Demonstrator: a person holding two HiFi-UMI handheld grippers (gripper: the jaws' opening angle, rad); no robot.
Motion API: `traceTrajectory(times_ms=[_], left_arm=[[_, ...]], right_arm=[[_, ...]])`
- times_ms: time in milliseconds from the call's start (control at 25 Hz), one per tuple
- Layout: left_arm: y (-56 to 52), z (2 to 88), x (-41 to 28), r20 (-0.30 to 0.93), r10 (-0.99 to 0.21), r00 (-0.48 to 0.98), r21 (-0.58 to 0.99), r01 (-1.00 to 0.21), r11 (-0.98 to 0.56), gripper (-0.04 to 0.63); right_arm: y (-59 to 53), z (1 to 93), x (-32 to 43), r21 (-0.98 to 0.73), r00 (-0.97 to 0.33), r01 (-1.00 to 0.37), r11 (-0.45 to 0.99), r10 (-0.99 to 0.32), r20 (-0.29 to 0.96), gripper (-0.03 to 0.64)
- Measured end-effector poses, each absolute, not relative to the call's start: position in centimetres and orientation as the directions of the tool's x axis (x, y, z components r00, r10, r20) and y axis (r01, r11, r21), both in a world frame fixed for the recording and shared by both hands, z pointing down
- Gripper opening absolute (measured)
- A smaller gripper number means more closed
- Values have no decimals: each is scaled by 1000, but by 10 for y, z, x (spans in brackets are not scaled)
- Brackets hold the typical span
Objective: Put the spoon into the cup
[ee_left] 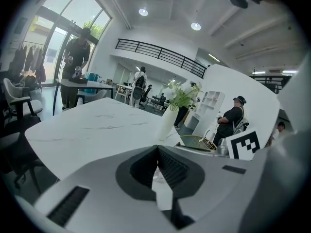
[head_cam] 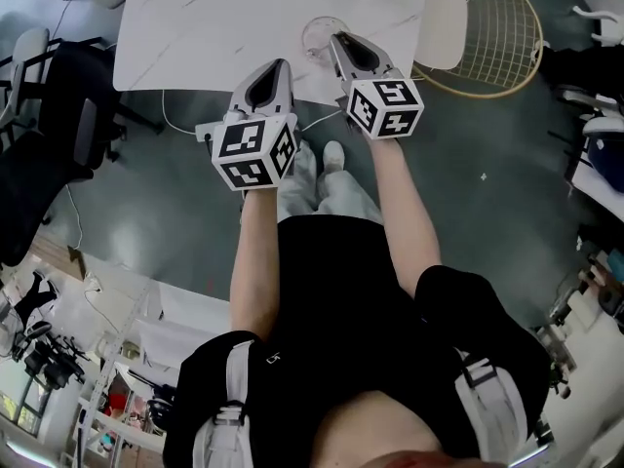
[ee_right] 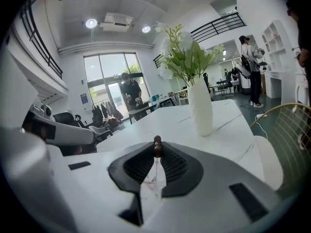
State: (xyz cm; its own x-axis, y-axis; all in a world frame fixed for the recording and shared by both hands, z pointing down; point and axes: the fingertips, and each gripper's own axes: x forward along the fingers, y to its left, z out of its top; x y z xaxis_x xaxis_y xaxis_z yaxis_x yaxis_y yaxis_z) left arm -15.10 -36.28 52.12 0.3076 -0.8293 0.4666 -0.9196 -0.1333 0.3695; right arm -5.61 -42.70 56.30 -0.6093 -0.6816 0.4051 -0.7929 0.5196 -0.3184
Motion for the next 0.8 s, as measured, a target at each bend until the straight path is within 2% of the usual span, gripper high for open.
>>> traceTrajectory(times_ms=[160,280,480,800], left_arm=[[-365,526,-156,468,-832,297,362,-924,-127,15],[-359,533,-167,471,-836,281,355,-928,-112,15],[-351,525,-165,460,-847,266,356,-929,-98,15],[-326,507,-137,422,-867,264,365,-925,-105,15]], right_arm=[[-430,572,-54,-318,-593,-805,500,-695,407,54],[-429,582,-58,-321,-589,-808,495,-695,411,107],[-431,576,-25,-367,-521,-845,389,-751,405,123],[-407,524,9,-353,-533,-834,425,-785,314,124]])
